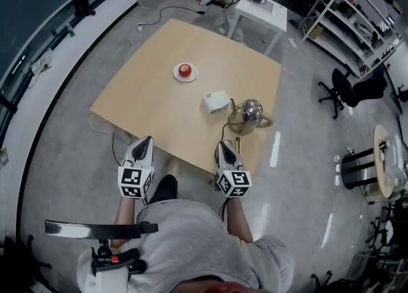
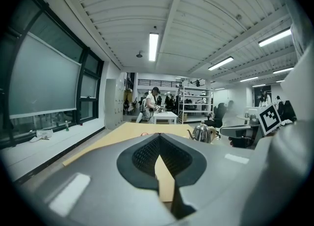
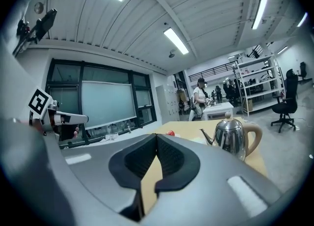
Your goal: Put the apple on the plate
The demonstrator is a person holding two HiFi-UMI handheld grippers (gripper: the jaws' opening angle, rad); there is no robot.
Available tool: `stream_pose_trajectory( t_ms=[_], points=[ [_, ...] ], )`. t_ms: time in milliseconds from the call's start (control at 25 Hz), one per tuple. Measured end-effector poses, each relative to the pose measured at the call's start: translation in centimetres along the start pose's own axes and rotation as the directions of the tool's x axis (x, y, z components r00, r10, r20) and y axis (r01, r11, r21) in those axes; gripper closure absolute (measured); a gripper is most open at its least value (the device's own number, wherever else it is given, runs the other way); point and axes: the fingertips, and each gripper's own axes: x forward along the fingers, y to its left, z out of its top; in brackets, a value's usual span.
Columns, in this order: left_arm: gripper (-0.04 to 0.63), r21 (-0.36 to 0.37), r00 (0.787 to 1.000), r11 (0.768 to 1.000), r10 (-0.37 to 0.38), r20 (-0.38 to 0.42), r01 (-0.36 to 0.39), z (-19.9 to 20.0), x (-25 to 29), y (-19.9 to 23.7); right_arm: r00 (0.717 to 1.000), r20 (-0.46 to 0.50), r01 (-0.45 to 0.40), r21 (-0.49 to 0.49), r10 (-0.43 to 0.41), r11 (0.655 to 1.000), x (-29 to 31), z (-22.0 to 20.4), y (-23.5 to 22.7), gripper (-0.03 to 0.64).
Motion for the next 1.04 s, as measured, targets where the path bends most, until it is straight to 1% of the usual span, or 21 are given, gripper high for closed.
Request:
stream_pose_trajectory(
  t_ms=[160, 480, 1040],
  points=[
    [0.575, 0.003, 1.000, 1.000, -0.007, -0.006, 0.007, -0.36, 0.09, -0.18, 1.000, -0.004, -0.008, -0.008, 0.008, 1.000, -0.09, -0.32, 0.23, 0.612],
    [0.575, 0.006, 1.000, 1.000, -0.010, -0.002, 0.010, -0.04, 0.17, -0.43, 1.000, 0.008, -0.013, -0.018, 0.013, 1.000, 0.15, 0.48, 0.32, 0.612],
    [0.575, 0.004, 1.000, 1.000, -0.009, -0.013, 0.009, -0.08, 0.25, -0.64, 1.000, -0.012, -0.010, -0.003, 0.010, 1.000, 0.06, 0.21, -0.06, 0.612]
  ],
)
